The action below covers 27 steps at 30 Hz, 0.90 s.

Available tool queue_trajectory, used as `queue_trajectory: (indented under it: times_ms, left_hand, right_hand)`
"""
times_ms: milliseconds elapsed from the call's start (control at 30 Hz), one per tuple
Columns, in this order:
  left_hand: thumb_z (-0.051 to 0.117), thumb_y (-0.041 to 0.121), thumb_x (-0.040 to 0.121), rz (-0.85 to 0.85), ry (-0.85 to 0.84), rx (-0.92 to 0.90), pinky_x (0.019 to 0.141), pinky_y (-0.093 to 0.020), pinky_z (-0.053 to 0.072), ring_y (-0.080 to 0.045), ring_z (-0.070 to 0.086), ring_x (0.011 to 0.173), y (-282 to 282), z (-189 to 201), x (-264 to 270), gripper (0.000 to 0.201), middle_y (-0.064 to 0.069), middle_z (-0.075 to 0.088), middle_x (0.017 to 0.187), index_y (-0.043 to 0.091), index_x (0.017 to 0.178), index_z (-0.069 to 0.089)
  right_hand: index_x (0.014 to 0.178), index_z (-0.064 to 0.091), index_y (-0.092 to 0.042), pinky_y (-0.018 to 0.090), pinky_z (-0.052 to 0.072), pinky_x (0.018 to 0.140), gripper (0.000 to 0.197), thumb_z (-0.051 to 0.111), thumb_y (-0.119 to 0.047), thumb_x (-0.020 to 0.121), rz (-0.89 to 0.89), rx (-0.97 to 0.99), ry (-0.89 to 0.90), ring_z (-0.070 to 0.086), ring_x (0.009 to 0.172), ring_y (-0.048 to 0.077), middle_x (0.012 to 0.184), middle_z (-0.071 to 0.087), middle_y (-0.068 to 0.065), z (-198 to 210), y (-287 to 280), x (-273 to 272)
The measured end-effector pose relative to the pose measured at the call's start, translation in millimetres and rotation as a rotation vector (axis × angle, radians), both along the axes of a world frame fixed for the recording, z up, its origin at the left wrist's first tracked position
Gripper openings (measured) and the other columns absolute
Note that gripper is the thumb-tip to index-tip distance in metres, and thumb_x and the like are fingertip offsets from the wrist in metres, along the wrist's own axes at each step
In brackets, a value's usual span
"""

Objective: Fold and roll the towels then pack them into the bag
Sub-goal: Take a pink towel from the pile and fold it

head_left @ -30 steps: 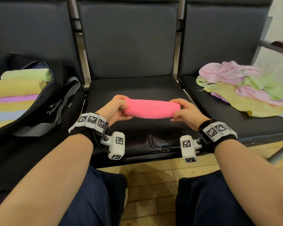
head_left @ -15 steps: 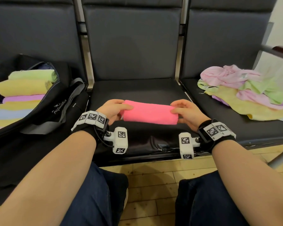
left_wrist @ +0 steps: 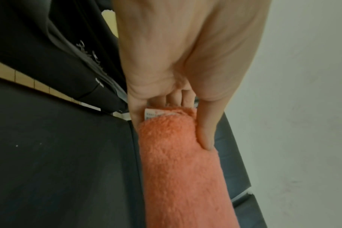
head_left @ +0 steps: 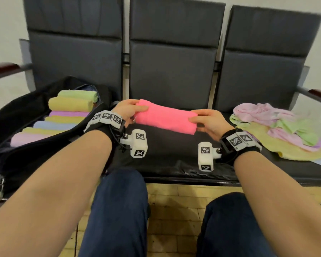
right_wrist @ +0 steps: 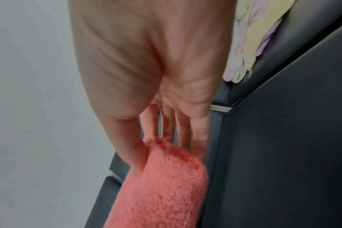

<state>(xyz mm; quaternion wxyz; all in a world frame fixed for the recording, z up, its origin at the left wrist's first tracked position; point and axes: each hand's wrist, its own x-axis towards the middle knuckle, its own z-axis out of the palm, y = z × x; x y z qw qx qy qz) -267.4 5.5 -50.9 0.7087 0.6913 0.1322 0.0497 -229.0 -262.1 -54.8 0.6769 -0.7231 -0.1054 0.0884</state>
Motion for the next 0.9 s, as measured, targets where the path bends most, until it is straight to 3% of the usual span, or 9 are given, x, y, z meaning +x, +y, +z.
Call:
queue_trajectory:
  times_ms: [200,267,333,433,567,700,767,900]
  left_hand:
    - [0.063,0.01,0.09,0.084,-0.083,-0.021,0.067,-0.032,0.058,-0.021,0.064,0.083,39.6,23.8,-28.2,0.039,-0.015,0.065,0.107,0.003,0.127,0.057]
    - [0.06,0.011,0.092,0.106,-0.083,-0.011,0.075,-0.036,0.056,-0.023,0.062,0.084,57.3,29.6,-31.2,0.037,-0.016,0.064,0.105,0.004,0.128,0.056]
    - [0.059,0.012,0.092,0.122,-0.075,-0.018,0.085,-0.042,0.052,-0.03,0.061,0.095,76.3,33.6,-30.9,0.038,-0.019,0.061,0.115,0.004,0.13,0.055]
    - [0.06,0.015,0.092,0.176,-0.049,0.001,0.085,-0.043,0.051,-0.03,0.061,0.095,111.0,38.5,-28.0,0.038,-0.016,0.059,0.117,0.008,0.129,0.055]
    - [0.067,0.019,0.088,0.26,0.012,-0.026,0.097,-0.057,0.046,-0.036,0.058,0.11,163.7,35.3,-18.2,0.039,-0.016,0.059,0.122,0.013,0.126,0.059]
    - [0.068,0.028,0.087,0.37,0.039,0.027,0.081,-0.038,0.049,-0.023,0.059,0.076,211.9,27.8,-5.5,0.031,-0.008,0.064,0.09,0.02,0.117,0.065]
    - [0.068,0.032,0.087,0.401,0.052,0.046,0.084,-0.041,0.048,-0.026,0.058,0.078,237.2,25.1,2.0,0.035,-0.008,0.064,0.085,0.018,0.119,0.065]
    - [0.069,0.034,0.086,0.448,0.104,0.037,0.083,-0.037,0.051,-0.028,0.063,0.094,288.8,13.1,17.9,0.036,-0.014,0.065,0.106,0.018,0.118,0.065]
  right_hand:
    - [0.113,0.065,0.001,0.03,0.059,0.068,0.032,0.069,0.004,0.081,0.07,-0.014,-0.081,0.068,0.09,0.023,0.105,0.068,0.014,33.4,49.6,-14.0]
    - [0.112,0.064,0.003,0.031,0.06,0.069,0.032,0.068,0.006,0.081,0.081,-0.012,-0.076,0.068,0.086,0.022,0.103,0.067,0.014,40.6,70.5,-14.0]
    - [0.11,0.065,0.003,0.03,0.06,0.067,0.03,0.068,0.007,0.081,0.098,-0.011,-0.066,0.068,0.083,0.02,0.102,0.067,0.015,47.0,92.0,-11.6]
    - [0.114,0.063,0.005,0.03,0.06,0.067,0.034,0.069,0.006,0.08,0.127,-0.034,-0.054,0.068,0.089,0.023,0.108,0.066,0.018,53.1,128.7,-1.9]
    - [0.111,0.064,0.004,0.033,0.06,0.069,0.032,0.07,0.005,0.08,0.161,-0.081,-0.052,0.067,0.089,0.024,0.109,0.066,0.019,53.9,183.1,15.9]
    - [0.109,0.065,0.005,0.037,0.06,0.074,0.029,0.07,0.006,0.08,0.183,-0.116,-0.036,0.066,0.092,0.027,0.108,0.066,0.02,51.6,237.6,35.4]
    - [0.111,0.064,0.007,0.04,0.059,0.076,0.031,0.07,0.006,0.08,0.195,-0.133,-0.009,0.065,0.091,0.028,0.108,0.065,0.021,51.5,266.6,47.1]
    - [0.095,0.064,0.0,0.034,0.06,0.063,0.017,0.068,0.008,0.081,0.237,-0.175,0.08,0.064,0.075,0.021,0.09,0.065,0.014,47.6,324.6,69.1]
